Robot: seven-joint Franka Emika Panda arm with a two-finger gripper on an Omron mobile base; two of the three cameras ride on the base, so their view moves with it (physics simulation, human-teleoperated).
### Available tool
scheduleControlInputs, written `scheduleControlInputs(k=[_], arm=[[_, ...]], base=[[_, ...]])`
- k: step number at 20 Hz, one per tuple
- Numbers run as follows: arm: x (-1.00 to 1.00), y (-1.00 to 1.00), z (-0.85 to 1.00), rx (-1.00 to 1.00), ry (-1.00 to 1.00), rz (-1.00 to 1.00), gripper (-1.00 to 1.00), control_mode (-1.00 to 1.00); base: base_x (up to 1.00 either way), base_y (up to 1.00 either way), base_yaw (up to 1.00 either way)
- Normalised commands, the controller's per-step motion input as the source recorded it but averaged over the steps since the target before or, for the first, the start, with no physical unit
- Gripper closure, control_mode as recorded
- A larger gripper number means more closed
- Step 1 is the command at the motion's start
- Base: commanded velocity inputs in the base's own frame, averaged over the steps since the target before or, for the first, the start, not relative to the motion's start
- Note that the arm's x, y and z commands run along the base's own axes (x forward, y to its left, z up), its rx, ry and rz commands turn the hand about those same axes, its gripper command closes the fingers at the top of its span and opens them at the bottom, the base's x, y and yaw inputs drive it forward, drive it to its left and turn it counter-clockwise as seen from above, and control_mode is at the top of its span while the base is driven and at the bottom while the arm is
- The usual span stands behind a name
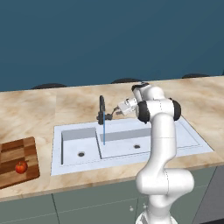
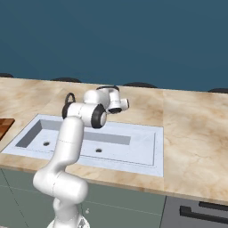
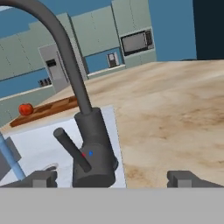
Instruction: Pick the apple from the sink and place it on the cutting board to airdry. Then turn off the sink faucet.
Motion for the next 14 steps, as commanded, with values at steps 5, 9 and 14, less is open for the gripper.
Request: scheduleControlInputs(k=[5,9,14], arm=[[0.11,0.17,0.00,0.00,0.00,0.00,-1.00,-1.00],[0.08,0.13,0.00,0.00,0.00,0.00,-1.00,-1.00],[0.07,0.18,0.00,0.00,0.00,0.00,-1.00,-1.00]], base=[[0.00,0.00,0.00],[0.00,0.00,0.00],[0.00,0.00,0.00]])
